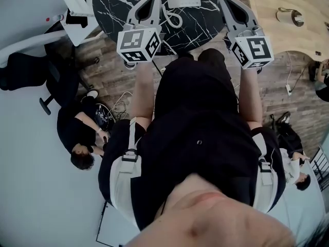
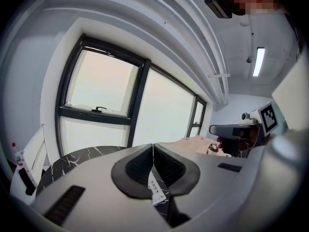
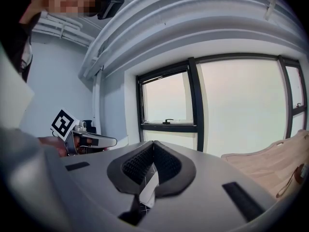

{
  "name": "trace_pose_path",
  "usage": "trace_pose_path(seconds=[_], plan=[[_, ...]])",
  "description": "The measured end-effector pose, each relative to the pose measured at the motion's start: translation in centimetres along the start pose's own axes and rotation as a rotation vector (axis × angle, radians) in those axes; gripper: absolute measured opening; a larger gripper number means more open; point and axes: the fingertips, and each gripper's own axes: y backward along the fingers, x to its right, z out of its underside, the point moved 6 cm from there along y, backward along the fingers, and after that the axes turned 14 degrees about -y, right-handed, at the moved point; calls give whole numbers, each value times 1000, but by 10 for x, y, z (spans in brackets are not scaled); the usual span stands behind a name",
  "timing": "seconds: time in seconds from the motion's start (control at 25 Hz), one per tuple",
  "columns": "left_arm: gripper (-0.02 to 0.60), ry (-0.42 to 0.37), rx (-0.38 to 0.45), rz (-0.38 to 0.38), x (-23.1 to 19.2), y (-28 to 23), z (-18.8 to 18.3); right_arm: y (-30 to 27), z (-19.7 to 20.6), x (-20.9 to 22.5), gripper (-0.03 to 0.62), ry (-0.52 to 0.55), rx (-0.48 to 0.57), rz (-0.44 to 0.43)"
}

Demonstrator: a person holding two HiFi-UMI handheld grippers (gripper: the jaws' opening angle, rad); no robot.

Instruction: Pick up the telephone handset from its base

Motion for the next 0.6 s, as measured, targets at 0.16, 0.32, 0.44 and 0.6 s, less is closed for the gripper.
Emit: trace_pose_path(seconds=[0.16,0.32,0.44,0.6], plan=[[17,9,-16,12,-4,-5,8,-5,9,1,29,-8,-24,15],[17,19,-39,19,-4,-12,16,-9,15,4,29,-21,-44,22],[17,25,-58,21,-3,-19,23,-13,20,8,29,-29,-62,20],[17,37,-88,13,-1,-32,32,-22,23,21,29,-40,-88,11]])
